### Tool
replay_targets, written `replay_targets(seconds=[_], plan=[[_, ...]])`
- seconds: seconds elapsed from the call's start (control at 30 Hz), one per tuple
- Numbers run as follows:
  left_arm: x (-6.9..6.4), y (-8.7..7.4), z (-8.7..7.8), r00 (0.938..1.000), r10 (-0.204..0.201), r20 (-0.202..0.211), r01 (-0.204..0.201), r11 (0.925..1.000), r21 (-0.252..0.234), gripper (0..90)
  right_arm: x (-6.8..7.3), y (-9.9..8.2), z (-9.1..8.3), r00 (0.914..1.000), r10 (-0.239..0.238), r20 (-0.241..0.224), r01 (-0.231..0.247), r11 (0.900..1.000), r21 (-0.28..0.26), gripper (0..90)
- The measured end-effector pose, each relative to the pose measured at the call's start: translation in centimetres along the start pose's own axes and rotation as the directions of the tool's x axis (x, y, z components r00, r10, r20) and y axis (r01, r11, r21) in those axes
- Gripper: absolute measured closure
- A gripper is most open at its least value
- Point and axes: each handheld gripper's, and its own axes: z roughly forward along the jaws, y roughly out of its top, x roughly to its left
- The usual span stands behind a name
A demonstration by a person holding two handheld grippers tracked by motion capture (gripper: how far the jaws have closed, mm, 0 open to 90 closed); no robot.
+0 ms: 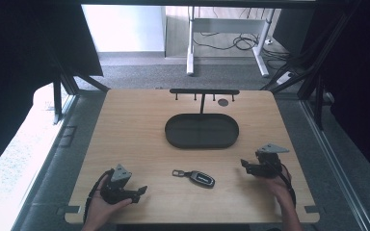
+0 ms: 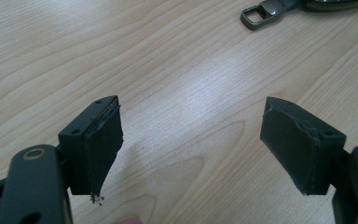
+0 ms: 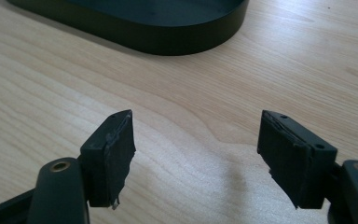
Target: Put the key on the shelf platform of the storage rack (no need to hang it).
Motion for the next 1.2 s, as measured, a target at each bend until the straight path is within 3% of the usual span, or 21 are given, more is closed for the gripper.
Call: replay_targets(seconds=[0.23, 0.27, 0.5, 0.73, 0.9, 1.2], plan=[[0.2, 0.0, -0.3, 0.9999, -0.013, -0.003, 0.013, 0.9999, -0.007, 21.2, 0.6, 0.6, -0.9, 0.9984, -0.048, -0.029, 0.048, 0.9988, -0.010, 30.4], [0.3, 0.0, -0.4, 0.9999, -0.013, -0.004, 0.013, 0.9999, -0.009, 21.2, 0.8, 1.1, -1.3, 0.9970, -0.055, -0.054, 0.054, 0.9984, -0.019, 30.9], [0.5, 0.0, -0.4, 0.9996, -0.022, -0.015, 0.022, 0.9997, -0.013, 21.2, 1.5, 2.4, -1.9, 0.9934, -0.088, -0.074, 0.085, 0.9958, -0.032, 32.0], [0.3, 0.1, -0.6, 0.9996, -0.022, -0.015, 0.022, 0.9997, -0.012, 21.1, 2.2, 3.9, -2.5, 0.9828, -0.137, -0.124, 0.138, 0.9905, -0.001, 33.1], [0.4, 0.1, -0.6, 0.9997, -0.022, -0.014, 0.021, 0.9996, -0.016, 21.1, 3.2, 4.9, -3.0, 0.9705, -0.195, -0.142, 0.198, 0.9801, 0.008, 34.3], [0.3, 0.1, -0.6, 0.9997, -0.022, -0.011, 0.022, 0.9997, -0.013, 21.0, 5.5, 5.9, -2.3, 0.9320, -0.285, -0.224, 0.308, 0.9483, 0.075, 34.7]])
